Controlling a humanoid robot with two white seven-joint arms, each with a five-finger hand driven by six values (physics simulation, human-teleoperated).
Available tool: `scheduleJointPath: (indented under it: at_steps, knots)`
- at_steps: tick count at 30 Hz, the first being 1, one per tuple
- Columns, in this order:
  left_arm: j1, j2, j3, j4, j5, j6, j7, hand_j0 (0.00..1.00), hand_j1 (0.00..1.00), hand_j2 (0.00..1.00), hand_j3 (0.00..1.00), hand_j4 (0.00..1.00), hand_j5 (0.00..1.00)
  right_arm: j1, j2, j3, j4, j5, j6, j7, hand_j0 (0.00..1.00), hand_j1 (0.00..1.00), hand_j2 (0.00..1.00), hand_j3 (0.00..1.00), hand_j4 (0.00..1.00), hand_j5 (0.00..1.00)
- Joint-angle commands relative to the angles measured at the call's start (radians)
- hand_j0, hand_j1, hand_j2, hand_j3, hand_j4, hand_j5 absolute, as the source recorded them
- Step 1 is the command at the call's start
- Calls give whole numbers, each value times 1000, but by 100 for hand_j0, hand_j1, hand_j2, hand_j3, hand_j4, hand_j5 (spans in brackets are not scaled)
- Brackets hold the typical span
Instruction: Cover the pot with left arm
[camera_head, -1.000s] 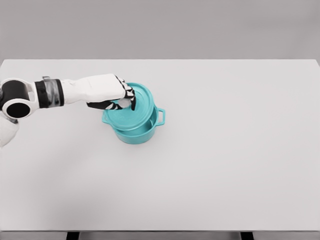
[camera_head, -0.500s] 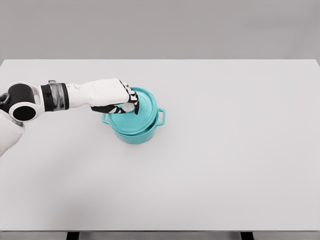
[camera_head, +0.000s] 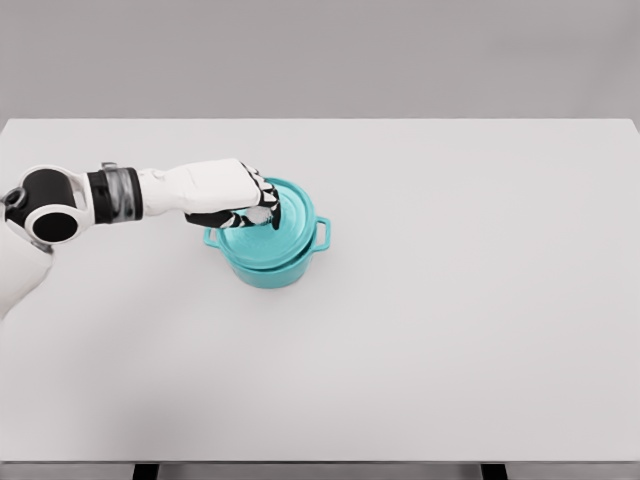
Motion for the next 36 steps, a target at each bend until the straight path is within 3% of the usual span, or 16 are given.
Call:
scheduleJointPath:
  at_steps: [1, 20, 31, 36]
  knots:
    - [0, -10, 0, 5, 4, 3, -2, 52, 52, 52, 52, 52, 52, 0, 0, 0, 0, 0, 0, 0, 100, 100, 100, 100, 100, 100]
    - [0, -30, -1, 41, -10, 3, -2, 56, 56, 56, 56, 56, 56, 0, 0, 0, 0, 0, 0, 0, 100, 100, 100, 100, 100, 100]
    - [2, -33, -1, 42, -10, 3, -2, 69, 69, 69, 69, 69, 69, 0, 0, 0, 0, 0, 0, 0, 100, 100, 100, 100, 100, 100]
    - [2, -33, -1, 41, -10, 3, -2, 70, 70, 70, 70, 70, 70, 0, 0, 0, 0, 0, 0, 0, 100, 100, 100, 100, 100, 100]
